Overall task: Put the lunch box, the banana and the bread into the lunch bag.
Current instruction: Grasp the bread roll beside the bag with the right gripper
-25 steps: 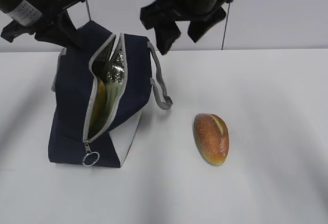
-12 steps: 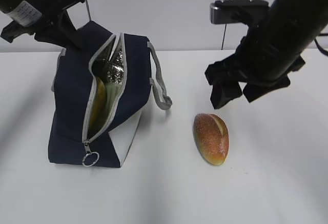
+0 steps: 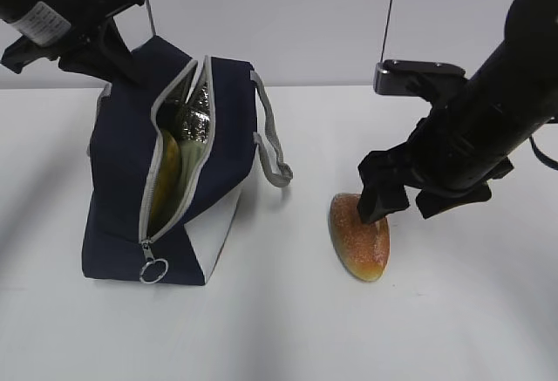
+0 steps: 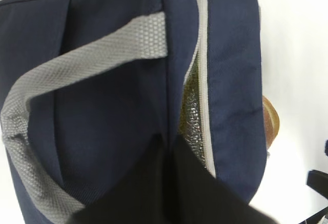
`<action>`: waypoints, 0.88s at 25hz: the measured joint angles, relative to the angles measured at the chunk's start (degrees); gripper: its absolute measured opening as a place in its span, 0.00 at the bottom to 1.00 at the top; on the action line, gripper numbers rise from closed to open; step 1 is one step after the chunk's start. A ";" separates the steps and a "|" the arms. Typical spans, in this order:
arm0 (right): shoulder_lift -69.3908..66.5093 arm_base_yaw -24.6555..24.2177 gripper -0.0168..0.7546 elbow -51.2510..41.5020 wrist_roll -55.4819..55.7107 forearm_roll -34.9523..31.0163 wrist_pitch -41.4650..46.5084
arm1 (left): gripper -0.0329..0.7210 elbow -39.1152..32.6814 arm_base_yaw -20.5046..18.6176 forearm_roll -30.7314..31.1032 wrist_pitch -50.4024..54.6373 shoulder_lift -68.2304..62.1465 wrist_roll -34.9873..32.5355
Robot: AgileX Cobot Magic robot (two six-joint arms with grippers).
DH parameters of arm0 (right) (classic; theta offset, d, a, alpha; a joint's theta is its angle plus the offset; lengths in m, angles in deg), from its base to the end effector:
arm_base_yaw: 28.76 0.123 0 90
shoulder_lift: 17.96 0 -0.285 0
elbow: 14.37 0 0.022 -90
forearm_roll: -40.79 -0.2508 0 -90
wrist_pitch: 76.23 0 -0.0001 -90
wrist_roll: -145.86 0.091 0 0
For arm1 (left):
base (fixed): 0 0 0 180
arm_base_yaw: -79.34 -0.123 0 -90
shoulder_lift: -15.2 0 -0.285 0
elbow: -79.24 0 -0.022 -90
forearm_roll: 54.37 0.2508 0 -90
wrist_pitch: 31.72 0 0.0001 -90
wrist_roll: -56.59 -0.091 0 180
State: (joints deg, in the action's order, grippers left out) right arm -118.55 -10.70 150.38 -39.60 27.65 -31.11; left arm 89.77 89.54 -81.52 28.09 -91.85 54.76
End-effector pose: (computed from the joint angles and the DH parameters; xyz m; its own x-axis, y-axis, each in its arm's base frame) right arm 0.2978 0.1125 0.2291 -0.9168 -0.2284 -0.3277 -0.2963 0.9391 0.1742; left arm 0.3604 -0.1013 0.3141 -0.9320 -0.0365 -0.3607 0.1364 0.8865 -0.4421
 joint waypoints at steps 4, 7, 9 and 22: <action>-4.28 0.00 0.81 0.00 -0.50 -0.47 -1.05 | 0.04 0.00 0.00 0.00 0.10 0.00 0.00; -6.89 0.00 0.82 0.10 -0.64 -0.86 -2.70 | 0.04 0.00 0.00 0.00 0.16 0.00 0.00; -8.43 0.00 0.82 0.31 -0.64 -1.11 -4.00 | 0.04 0.00 0.00 0.00 0.16 0.00 0.00; -15.51 0.00 0.82 5.17 -3.68 -5.53 -6.80 | 0.04 0.00 0.00 0.00 0.16 0.00 0.00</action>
State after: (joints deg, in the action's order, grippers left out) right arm -134.06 -10.70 155.55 -43.28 22.12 -37.91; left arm 89.77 89.54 -81.52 28.25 -91.85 54.76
